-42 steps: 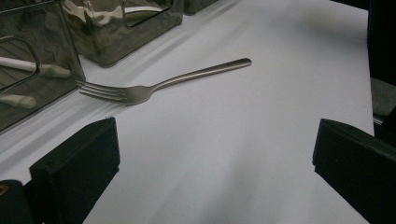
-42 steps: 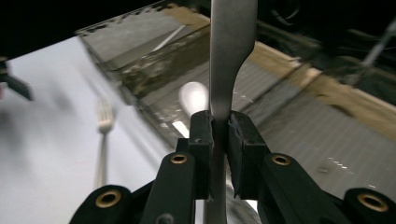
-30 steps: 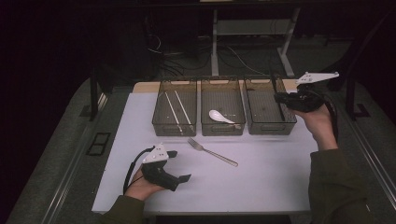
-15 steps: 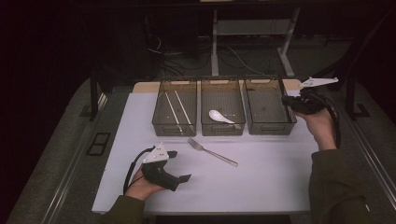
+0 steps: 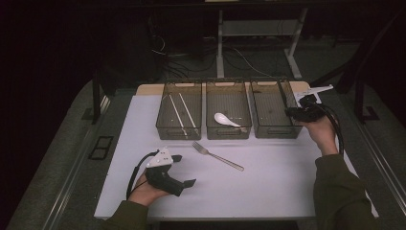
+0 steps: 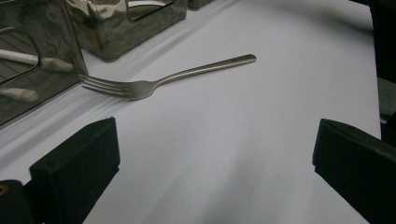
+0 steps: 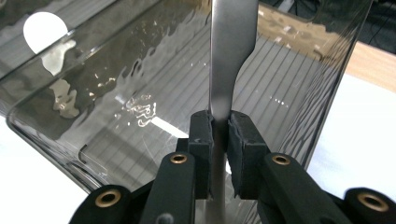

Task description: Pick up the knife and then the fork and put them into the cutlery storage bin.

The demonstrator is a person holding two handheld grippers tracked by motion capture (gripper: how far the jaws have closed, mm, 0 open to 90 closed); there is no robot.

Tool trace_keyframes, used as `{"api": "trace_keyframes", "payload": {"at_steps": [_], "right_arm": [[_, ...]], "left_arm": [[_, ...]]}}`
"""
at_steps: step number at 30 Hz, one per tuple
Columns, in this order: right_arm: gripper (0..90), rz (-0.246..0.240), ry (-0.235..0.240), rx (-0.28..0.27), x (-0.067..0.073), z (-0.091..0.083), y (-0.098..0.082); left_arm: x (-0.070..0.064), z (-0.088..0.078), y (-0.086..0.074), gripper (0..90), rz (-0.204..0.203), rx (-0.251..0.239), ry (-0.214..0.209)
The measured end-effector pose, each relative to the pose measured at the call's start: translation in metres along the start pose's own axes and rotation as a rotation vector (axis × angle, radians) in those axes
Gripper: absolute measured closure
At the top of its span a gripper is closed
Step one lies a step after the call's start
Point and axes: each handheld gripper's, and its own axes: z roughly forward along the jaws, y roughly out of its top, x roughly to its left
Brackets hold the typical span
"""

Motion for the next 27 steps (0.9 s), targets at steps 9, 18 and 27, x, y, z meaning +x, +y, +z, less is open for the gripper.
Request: {"api": "trace_keyframes", "payload": {"at_steps": [9,18,27], "right_arm": [[79.9,0.028,-0.007,0.036,0.0,0.006,0.002],[79.6,0.018,-0.032,0.141,0.004,0.03,0.015],[68.1,0.025,-0.031,0.136,0.009,0.033,0.019]], "left_arm": [[0.0,0.0,0.0,0.0,0.001,-0.002,-0.001],[-0.001,0.0,0.001,0.0,0.002,-0.004,-0.004],[-0.001,-0.001,0.001,0.0,0.005,-0.009,-0.01]]}}
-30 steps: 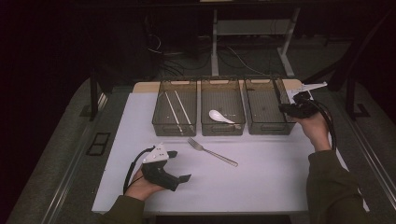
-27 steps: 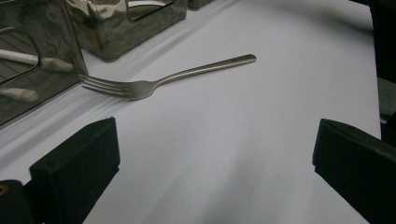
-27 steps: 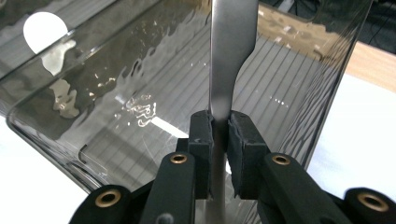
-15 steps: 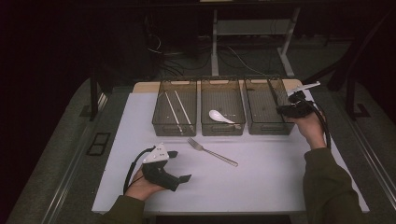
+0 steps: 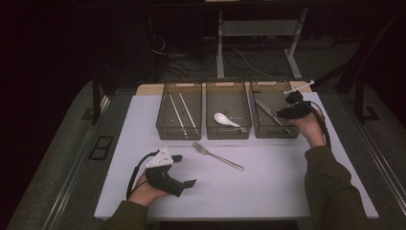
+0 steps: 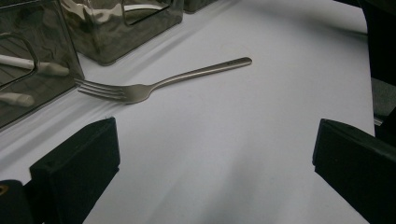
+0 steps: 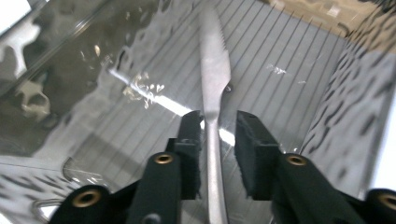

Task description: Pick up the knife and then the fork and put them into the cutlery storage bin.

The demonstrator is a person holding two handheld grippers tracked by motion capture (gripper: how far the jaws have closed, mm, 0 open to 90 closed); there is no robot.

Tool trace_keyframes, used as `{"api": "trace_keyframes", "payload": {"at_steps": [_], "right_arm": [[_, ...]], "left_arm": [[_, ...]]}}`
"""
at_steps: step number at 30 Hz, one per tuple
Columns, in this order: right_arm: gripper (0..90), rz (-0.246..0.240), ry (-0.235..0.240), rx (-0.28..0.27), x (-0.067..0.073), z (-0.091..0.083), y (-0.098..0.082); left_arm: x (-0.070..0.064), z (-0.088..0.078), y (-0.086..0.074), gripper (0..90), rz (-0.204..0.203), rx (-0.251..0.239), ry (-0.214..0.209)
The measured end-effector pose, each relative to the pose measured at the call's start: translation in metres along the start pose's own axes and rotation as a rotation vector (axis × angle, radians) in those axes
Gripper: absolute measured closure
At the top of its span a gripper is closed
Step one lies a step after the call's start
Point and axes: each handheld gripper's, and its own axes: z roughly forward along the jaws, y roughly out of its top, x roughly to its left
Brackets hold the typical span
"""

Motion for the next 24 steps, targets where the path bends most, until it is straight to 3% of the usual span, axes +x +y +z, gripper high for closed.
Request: {"api": "trace_keyframes", "payload": {"at_steps": [2,10,17,24], "right_arm": [[65.5,0.011,0.001,-0.021,0.0,-0.006,0.0],[51.9,0.078,0.108,-0.118,0.004,-0.035,-0.01],[47.0,0.06,0.198,-0.187,0.018,-0.058,-0.023],[44.4,0.022,0.247,-0.225,0.033,-0.074,-0.032]], "left_arm": [[0.0,0.0,0.0,0.0,0.0,0.002,-0.002],[0.002,-0.002,0.001,0.0,-0.012,-0.014,-0.007],[0.001,-0.003,0.001,0.0,-0.01,-0.023,-0.006],[0.001,-0.004,0.001,0.0,-0.007,-0.021,0.0]]}}
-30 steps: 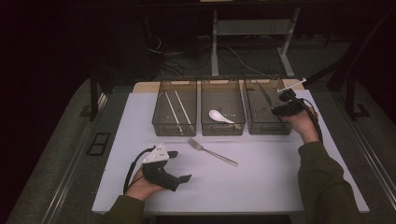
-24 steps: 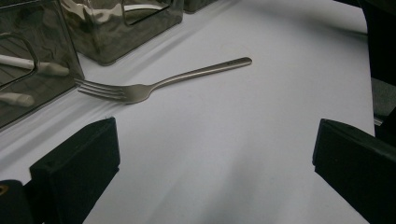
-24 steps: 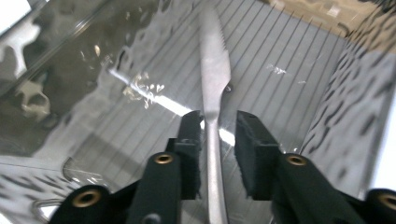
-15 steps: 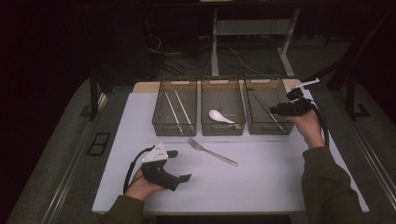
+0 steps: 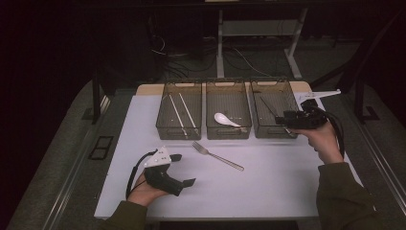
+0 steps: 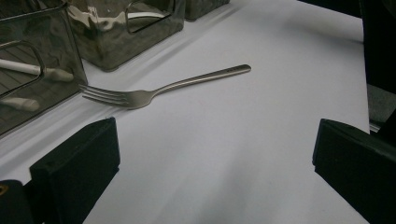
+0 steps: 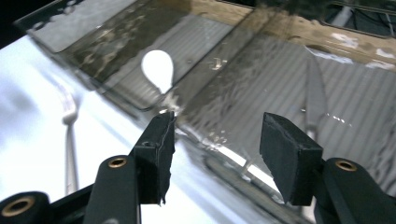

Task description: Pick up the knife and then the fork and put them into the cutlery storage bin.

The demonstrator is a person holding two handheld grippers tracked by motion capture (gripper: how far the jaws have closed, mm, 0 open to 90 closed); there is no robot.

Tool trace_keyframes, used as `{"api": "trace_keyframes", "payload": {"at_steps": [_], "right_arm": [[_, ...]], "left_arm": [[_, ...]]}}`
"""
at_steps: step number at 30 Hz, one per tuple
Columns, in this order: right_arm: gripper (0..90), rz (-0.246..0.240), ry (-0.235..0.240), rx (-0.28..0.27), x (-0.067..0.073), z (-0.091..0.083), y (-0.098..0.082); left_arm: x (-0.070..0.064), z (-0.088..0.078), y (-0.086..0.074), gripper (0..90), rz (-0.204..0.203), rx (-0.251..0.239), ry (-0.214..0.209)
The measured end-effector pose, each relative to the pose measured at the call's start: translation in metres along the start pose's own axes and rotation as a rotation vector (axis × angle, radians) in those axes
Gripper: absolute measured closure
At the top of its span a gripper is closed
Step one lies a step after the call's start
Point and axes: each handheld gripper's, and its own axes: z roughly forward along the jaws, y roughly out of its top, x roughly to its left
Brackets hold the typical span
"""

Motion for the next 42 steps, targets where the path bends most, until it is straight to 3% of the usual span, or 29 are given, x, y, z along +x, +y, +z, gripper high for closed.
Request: {"api": "trace_keyframes", "payload": {"at_steps": [10,24,34,42], "right_arm": [[41.6,-0.1,0.083,0.028,0.033,-0.001,-0.01],[40.1,-0.182,0.148,0.111,0.061,0.016,-0.01],[39.5,-0.218,0.157,0.149,0.076,0.026,-0.004],[42.2,-0.263,0.158,0.206,0.094,0.044,0.0]], "left_arm": [[0.0,-0.001,0.0,0.0,0.003,-0.001,0.001],[-0.001,-0.001,0.0,0.0,0.0,-0.003,-0.001],[-0.001,0.0,0.0,0.0,0.002,0.0,0.0],[-0.002,0.0,0.0,0.0,0.001,0.001,0.001]]}}
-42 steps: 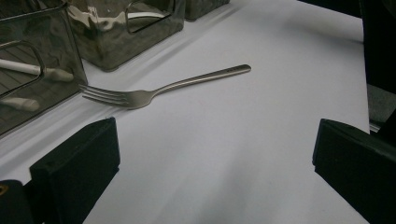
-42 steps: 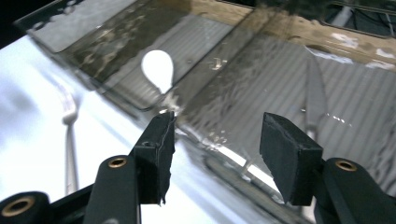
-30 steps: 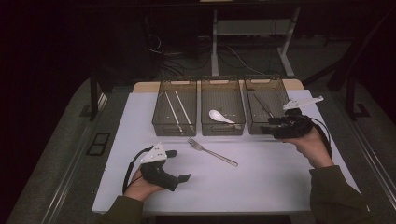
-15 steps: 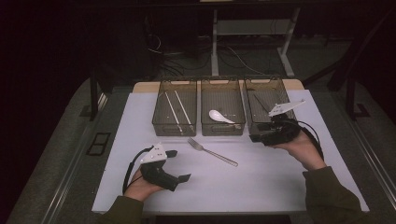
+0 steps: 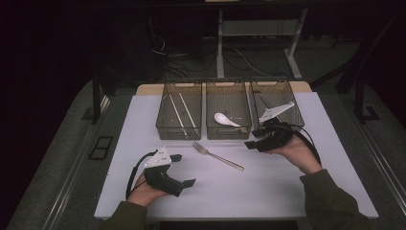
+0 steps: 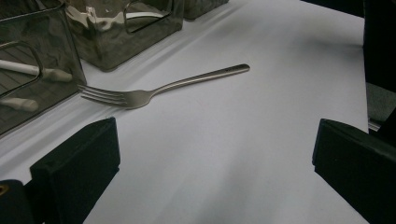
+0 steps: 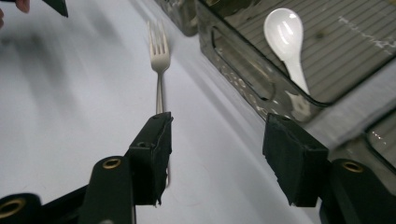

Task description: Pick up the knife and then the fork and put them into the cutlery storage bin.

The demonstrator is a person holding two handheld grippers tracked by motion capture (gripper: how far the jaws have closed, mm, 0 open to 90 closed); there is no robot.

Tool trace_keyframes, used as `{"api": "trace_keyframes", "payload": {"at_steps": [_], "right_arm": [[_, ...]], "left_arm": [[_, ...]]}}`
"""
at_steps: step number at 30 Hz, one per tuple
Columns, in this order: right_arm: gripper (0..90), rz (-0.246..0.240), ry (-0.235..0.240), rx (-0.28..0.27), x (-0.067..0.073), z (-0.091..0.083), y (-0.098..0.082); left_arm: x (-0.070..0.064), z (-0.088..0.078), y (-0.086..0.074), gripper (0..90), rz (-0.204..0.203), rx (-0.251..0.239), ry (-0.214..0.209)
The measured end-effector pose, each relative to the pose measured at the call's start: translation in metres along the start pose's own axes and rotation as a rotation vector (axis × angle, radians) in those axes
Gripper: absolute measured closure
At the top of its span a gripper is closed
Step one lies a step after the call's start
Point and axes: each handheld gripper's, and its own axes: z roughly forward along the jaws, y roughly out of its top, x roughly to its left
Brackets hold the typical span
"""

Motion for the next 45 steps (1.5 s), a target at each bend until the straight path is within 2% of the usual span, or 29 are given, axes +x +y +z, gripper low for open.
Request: {"api": "trace_keyframes", "payload": {"at_steps": [10,14,26,33,42,45], "right_arm": [[51.4,-0.057,0.033,0.127,0.019,0.034,0.021],[55.5,-0.1,0.022,0.19,0.027,0.051,0.028],[69.3,-0.153,0.065,0.315,0.039,0.094,0.048],[73.8,-0.172,0.08,0.386,0.044,0.112,0.054],[76.9,-0.2,0.072,0.46,0.048,0.127,0.061],[77.5,-0.227,0.057,0.496,0.051,0.133,0.062]], "left_arm": [[0.0,0.0,0.0,0.0,-0.004,-0.005,0.001],[0.0,0.0,0.0,0.0,-0.004,-0.005,0.002],[-0.001,0.0,0.0,0.0,-0.005,-0.009,0.002],[0.0,0.0,0.0,0.0,0.003,0.0,0.002],[0.0,0.0,0.0,0.0,0.01,-0.002,0.002],[0.0,0.0,0.0,0.0,0.011,-0.003,0.002]]}}
